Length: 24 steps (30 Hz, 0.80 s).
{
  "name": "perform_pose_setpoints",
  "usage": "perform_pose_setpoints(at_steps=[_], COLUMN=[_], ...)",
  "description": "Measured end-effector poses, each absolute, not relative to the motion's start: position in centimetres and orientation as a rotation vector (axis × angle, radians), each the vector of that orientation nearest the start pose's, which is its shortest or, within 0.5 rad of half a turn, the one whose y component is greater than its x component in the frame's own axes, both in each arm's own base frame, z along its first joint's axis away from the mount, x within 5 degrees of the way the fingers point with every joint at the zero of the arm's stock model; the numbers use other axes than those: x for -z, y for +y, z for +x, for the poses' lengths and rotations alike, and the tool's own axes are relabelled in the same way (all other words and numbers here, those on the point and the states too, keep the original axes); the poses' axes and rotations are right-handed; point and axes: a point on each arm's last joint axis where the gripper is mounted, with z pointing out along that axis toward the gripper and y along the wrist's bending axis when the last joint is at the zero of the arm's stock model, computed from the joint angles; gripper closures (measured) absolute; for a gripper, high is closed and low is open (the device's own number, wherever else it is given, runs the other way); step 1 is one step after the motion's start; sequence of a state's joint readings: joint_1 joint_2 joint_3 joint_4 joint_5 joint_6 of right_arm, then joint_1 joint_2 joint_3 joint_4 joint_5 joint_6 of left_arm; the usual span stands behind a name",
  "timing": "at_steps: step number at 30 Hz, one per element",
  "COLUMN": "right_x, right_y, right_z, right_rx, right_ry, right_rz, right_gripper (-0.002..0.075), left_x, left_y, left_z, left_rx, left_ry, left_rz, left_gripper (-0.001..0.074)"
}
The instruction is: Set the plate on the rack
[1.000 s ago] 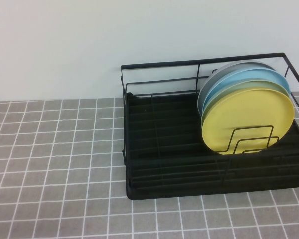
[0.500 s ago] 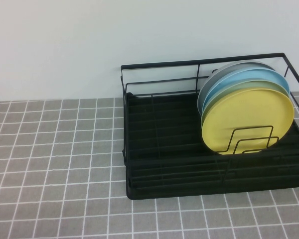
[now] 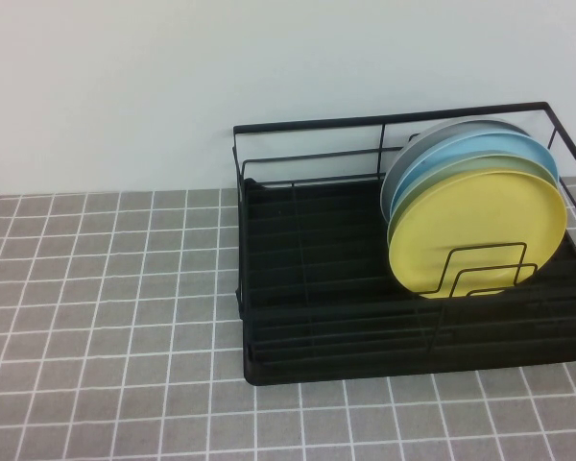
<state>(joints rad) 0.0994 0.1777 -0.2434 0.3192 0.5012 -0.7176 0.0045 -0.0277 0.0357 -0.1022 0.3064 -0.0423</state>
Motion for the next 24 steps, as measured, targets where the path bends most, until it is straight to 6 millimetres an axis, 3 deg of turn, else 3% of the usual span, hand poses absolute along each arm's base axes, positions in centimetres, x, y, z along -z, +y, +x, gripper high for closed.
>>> perform_pose_setpoints(at_steps=[18, 24], right_x=[-24.22, -23.8], right_y=[1.8, 1.82], right_z=[5.46, 4.69], right_rx=[0.115, -0.034], right_ry=[1.758, 1.766], right_rz=[-0.592, -0.411], right_gripper=[0.0727, 0.0727], left_x=[-17.51, -17.51], left_y=[-0.26, -0.26], left_z=[5.35, 5.35], left_rx=[0.124, 0.124], left_ry=[1.795, 1.795], left_rz=[-0.108, -0.108], left_gripper=[0.0735, 0.0735])
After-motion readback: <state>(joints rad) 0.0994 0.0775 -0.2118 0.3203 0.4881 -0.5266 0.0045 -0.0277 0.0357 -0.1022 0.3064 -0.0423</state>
